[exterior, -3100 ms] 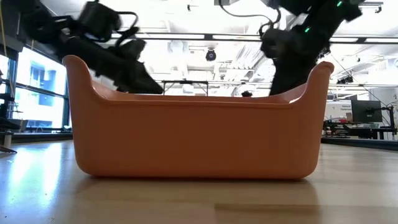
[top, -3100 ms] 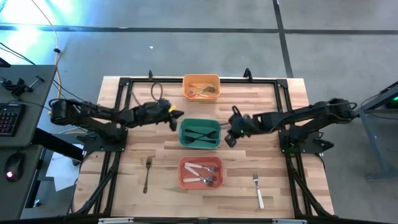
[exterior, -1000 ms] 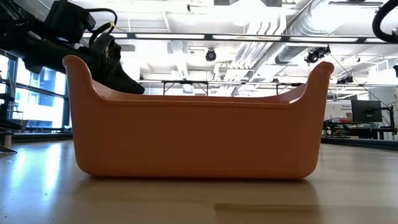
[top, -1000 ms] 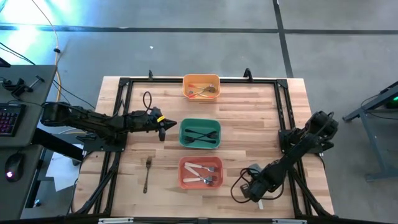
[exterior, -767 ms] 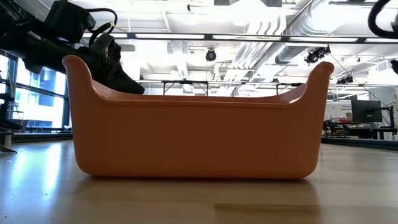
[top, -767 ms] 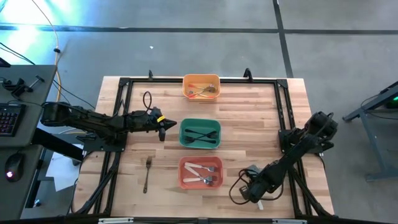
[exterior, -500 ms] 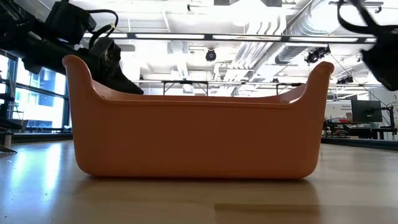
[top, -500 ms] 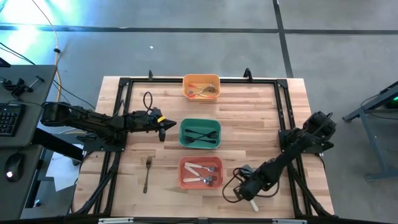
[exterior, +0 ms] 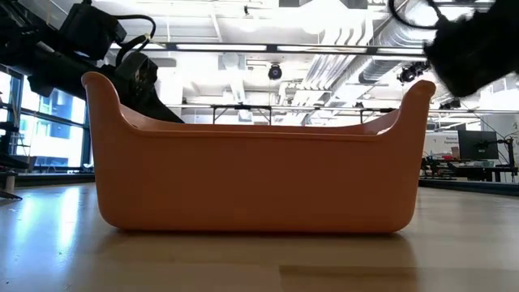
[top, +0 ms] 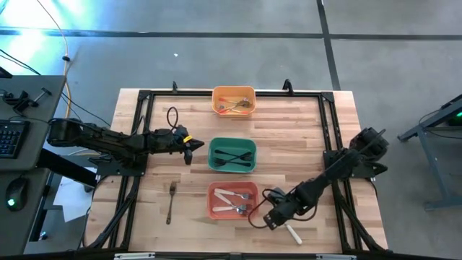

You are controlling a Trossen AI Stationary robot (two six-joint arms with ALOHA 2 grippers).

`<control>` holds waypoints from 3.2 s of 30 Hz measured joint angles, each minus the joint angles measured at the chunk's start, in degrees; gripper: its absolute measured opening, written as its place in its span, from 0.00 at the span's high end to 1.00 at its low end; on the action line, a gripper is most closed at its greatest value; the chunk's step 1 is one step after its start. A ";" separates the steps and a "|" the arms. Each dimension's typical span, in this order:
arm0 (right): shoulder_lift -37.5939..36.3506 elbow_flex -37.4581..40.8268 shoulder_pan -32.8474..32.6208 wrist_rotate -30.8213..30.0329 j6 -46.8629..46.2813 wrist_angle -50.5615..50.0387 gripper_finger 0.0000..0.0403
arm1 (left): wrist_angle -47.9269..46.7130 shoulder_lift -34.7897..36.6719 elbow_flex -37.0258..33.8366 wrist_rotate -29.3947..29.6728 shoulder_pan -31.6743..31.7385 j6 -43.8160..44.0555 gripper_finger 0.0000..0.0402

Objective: Sort silverware by color (type)
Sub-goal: Put the white fork into the orange bin

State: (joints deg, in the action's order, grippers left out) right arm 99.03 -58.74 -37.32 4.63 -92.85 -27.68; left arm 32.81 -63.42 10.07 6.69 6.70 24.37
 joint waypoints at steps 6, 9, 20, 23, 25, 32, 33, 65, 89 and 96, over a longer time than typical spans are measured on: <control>0.08 -2.27 -3.21 0.42 0.11 -7.90 0.83 | 0.01 0.00 0.00 -0.01 0.00 -0.33 1.00; 0.12 -0.99 -4.30 0.00 -1.58 -7.64 0.73 | -0.04 0.00 0.00 -0.01 0.00 -0.51 1.00; 4.50 -0.77 -5.83 -2.18 -1.54 -3.56 0.68 | -0.04 0.00 0.00 -0.03 0.00 -0.53 1.00; 4.96 -1.00 -5.83 -1.98 -2.42 -4.23 0.68 | -0.04 0.00 0.00 -0.03 0.00 -0.52 1.00; 5.00 -1.06 -5.83 -1.98 -3.10 -5.83 0.68 | -0.04 0.00 0.00 -0.05 0.00 -0.53 1.00; 5.10 -1.08 -5.76 -0.58 -3.70 -10.31 0.82 | -0.08 0.00 0.00 -0.05 0.00 -0.56 1.00; 5.10 -1.05 -5.75 -0.19 -3.98 -10.85 0.86 | -0.09 0.00 0.00 -0.04 0.00 -0.63 1.00; 0.86 -21.48 0.33 2.68 12.97 -24.52 1.00 | -0.83 0.00 0.00 -0.12 -0.01 -0.46 1.00; 13.05 -31.20 23.82 -0.69 51.78 -8.33 1.00 | -5.04 0.00 0.00 -0.32 0.02 0.45 1.00; 17.82 -31.18 22.91 1.57 55.32 -8.33 1.00 | -5.15 0.00 0.00 -0.32 0.02 0.96 1.00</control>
State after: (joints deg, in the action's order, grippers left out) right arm 116.85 -89.91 -14.41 6.21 -37.53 -36.00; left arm 27.66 -63.42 10.07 6.37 6.72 25.32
